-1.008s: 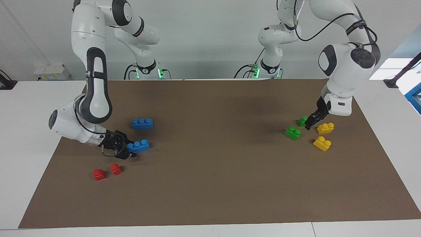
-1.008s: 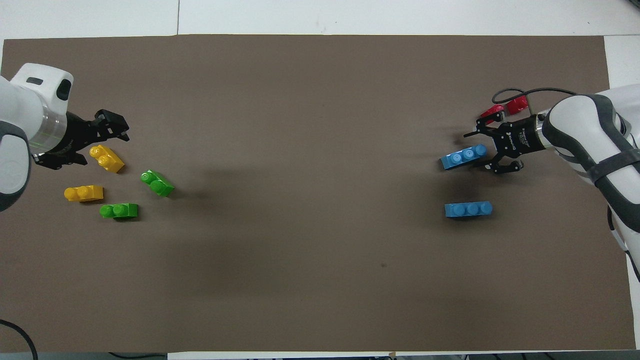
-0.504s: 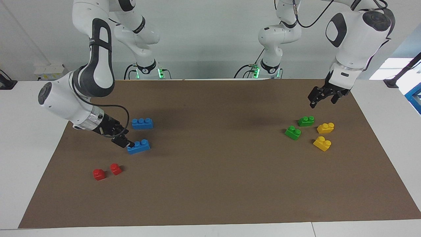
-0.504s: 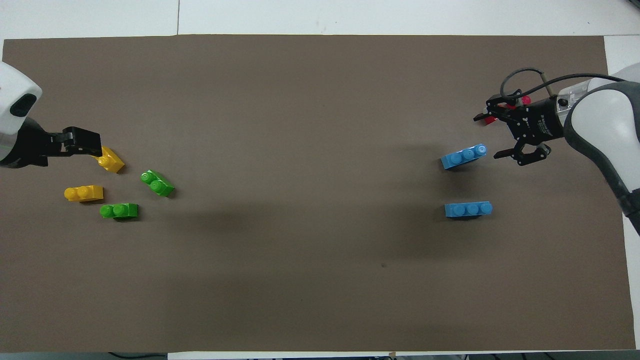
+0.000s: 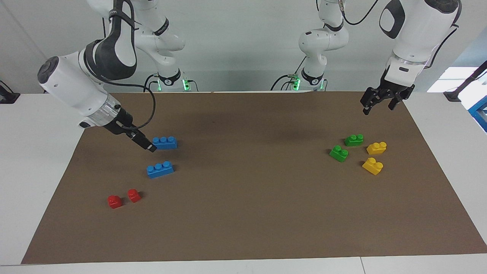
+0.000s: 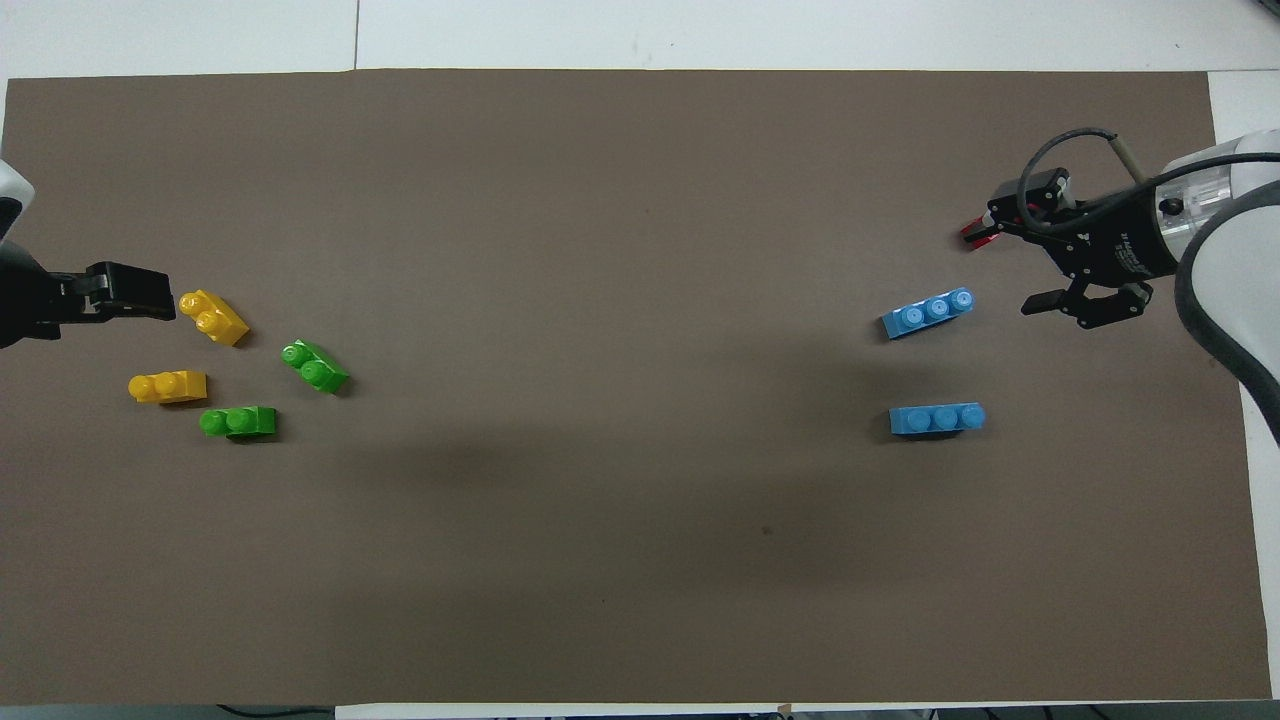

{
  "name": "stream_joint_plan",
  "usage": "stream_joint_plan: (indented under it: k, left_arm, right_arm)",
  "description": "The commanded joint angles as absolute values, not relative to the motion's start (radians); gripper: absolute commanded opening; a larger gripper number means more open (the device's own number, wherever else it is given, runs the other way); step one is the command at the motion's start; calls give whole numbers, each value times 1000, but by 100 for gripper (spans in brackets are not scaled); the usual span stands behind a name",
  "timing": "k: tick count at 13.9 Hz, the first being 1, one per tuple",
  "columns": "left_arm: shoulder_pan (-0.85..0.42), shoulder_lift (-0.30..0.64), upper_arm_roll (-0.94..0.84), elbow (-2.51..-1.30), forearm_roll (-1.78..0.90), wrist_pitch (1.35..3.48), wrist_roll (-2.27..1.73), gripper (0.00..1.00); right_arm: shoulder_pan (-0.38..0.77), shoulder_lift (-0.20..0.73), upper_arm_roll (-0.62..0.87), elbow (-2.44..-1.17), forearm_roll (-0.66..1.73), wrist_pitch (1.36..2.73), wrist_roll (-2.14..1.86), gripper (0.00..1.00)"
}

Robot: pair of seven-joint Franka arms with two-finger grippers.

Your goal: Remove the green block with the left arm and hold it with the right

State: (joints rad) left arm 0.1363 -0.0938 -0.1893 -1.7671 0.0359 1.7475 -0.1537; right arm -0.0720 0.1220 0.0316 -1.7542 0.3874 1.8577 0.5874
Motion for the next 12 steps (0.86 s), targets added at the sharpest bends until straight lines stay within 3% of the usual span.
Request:
stream_joint_plan:
  k: [1,2,4,9,12]
  left_arm:
    - [123,-89,-186,-1729,18,1700,-135,100]
    - [85,-84,-160,-1724,18,1700,-135,100]
    - [-111,-77,30,-1688,20,1687,-135,100]
    - [-72,-26,5,-1588,-8,1588,-133,100]
    - [-71,-41,8,-1606,-20,1578,-132,100]
  right_arm:
    - [-74,92,41,-1743,325,1830,488,100]
    - [-72,84,41,-1743,310,1824,453,100]
    - [-74,80,41,-1743,293,1816,407,100]
    - [-74,61,41,-1741,241,1796,284,100]
    - [-74,31,41,-1741,206,1770,262,100]
